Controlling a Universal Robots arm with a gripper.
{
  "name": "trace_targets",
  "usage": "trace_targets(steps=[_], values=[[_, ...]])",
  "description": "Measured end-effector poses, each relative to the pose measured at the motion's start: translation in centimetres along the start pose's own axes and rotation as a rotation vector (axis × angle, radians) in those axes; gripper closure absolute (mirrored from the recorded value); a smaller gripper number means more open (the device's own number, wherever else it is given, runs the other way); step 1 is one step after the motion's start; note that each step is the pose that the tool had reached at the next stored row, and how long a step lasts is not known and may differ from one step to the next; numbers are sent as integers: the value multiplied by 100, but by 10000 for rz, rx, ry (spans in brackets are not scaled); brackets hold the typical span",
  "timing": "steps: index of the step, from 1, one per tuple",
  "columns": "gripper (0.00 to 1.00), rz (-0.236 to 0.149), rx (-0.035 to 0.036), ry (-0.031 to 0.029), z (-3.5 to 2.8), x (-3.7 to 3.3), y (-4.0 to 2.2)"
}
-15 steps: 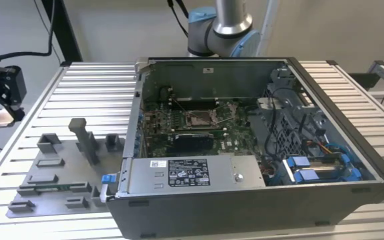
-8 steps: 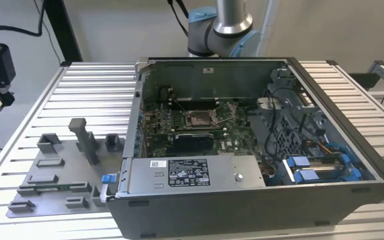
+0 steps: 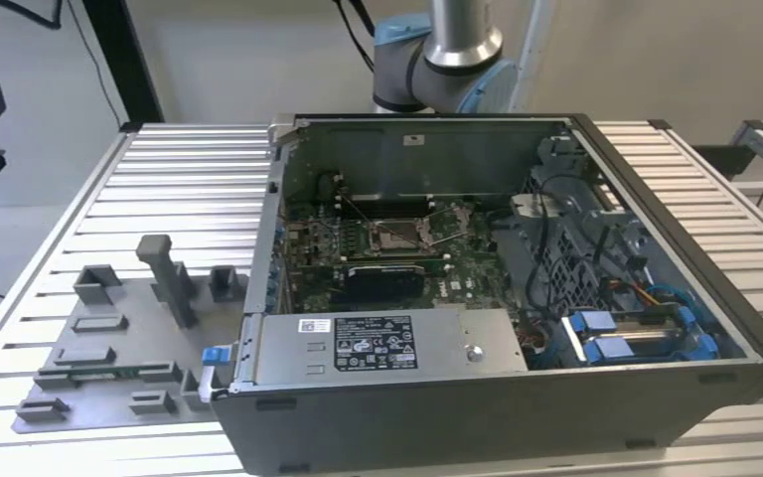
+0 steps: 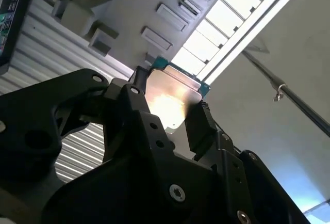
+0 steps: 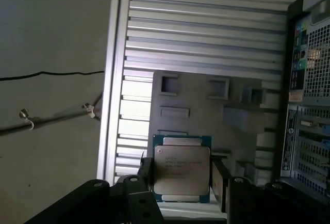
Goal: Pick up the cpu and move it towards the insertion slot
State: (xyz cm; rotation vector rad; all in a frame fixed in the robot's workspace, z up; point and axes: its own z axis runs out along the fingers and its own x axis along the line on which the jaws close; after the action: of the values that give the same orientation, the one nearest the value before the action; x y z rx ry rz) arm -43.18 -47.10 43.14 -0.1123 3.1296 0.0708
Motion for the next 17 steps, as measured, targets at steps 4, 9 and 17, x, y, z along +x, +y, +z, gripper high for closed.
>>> trace_targets(steps=[4, 9, 17], values=[[100, 0, -1, 4, -4, -43, -2], [100, 0, -2, 2, 17, -252, -19], [100, 1, -2, 2, 40, -613, -45]])
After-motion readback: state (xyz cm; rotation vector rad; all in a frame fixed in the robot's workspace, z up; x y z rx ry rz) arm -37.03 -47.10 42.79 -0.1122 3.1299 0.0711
